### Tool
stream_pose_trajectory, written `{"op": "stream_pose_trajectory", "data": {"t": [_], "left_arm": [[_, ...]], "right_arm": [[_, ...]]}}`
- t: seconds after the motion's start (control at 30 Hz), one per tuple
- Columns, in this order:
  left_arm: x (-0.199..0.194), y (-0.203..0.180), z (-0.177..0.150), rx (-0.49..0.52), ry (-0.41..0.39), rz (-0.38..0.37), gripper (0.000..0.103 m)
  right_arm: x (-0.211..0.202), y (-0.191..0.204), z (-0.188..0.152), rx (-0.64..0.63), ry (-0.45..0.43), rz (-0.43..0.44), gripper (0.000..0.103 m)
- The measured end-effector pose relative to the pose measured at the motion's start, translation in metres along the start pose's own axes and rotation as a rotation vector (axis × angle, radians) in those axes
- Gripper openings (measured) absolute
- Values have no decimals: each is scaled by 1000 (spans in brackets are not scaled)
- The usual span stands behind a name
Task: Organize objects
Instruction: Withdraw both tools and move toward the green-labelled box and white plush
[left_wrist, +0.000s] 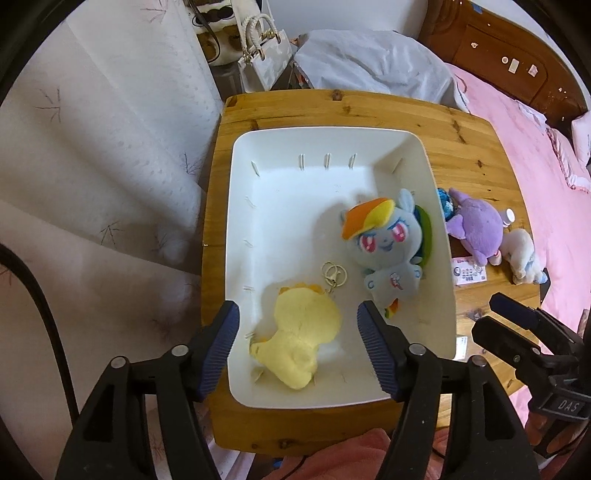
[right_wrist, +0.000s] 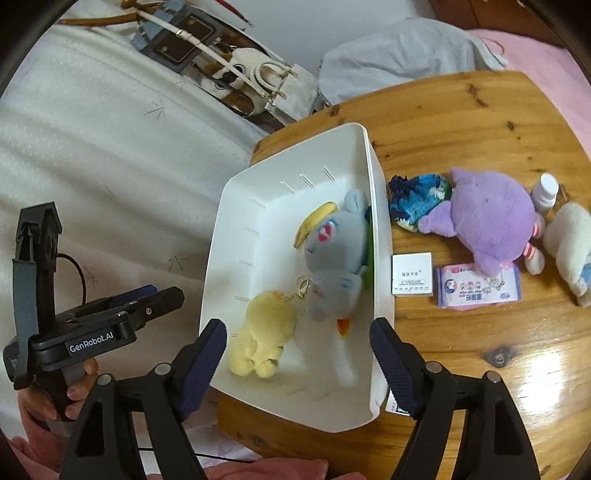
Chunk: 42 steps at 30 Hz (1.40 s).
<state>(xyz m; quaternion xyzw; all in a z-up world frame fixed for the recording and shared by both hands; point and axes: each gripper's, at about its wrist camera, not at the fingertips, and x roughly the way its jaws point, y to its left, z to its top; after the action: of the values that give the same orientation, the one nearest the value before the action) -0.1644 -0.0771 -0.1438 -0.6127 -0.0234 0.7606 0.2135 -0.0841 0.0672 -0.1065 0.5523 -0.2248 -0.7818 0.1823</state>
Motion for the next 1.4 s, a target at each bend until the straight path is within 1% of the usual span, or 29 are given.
{"op": "stream_pose_trajectory", "data": {"t": [0.07, 0.27, 0.37, 0.53, 0.7, 0.83, 0.93, 1.03, 1.17, 1.4], "left_arm": [[-7, -5, -3, -4, -10, 1, 77], [-24, -24, -11, -25, -42, -5, 80], [-33, -35, -16, -48, -77, -8, 80], [-48, -54, -24, -94, -130, -21, 80], [-55, -68, -32, -152, -149, -44, 81], [-54, -81, -40, -201, -155, -65, 81], [-51, -91, -48, -237, -161, -72, 81], [-50, -100, -55, -272, -183, -69, 81], [-43, -111, -64, -328, -193, -75, 82], [-25, -127, -80, -437, -191, -84, 83]], "right_arm": [[-7, 3, -1, -27, -6, -10, 81], [-37, 9, -4, -128, -49, -38, 82], [-54, 8, -6, -176, -70, -47, 82], [-86, -1, -7, -236, -118, -59, 82], [-113, -14, -6, -279, -149, -62, 82], [-130, -27, -4, -322, -173, -81, 82], [-137, -38, -2, -347, -170, -91, 82], [-141, -49, -1, -359, -161, -97, 82], [-147, -65, -2, -400, -149, -125, 82], [-150, -92, 1, -489, -112, -166, 82]]}}
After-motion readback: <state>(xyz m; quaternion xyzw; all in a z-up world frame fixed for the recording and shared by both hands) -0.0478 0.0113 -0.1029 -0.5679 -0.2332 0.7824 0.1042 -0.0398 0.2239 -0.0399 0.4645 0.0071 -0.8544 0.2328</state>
